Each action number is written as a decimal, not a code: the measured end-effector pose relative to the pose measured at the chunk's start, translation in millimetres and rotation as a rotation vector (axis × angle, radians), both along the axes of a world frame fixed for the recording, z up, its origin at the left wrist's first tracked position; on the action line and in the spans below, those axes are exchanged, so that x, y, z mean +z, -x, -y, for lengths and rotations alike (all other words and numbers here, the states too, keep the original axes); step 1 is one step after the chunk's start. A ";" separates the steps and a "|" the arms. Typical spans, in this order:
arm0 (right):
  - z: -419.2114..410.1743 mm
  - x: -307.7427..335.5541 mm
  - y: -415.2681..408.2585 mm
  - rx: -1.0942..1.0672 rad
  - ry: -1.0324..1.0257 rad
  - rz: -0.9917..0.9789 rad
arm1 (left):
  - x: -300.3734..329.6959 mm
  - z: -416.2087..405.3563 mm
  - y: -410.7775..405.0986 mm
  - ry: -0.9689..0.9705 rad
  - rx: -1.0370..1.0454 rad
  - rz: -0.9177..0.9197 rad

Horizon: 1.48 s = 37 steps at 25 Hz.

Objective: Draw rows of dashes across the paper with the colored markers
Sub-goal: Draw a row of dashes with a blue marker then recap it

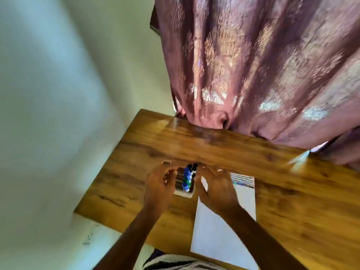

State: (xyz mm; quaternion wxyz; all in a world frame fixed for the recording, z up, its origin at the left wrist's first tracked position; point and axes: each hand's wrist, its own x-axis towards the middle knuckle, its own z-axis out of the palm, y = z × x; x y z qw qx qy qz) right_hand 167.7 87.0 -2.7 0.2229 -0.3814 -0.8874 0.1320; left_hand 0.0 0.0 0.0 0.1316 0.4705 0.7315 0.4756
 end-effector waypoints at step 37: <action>47.2 7.1 -35.6 -0.117 0.836 -0.362 | -23.1 19.6 14.8 0.328 -0.516 0.907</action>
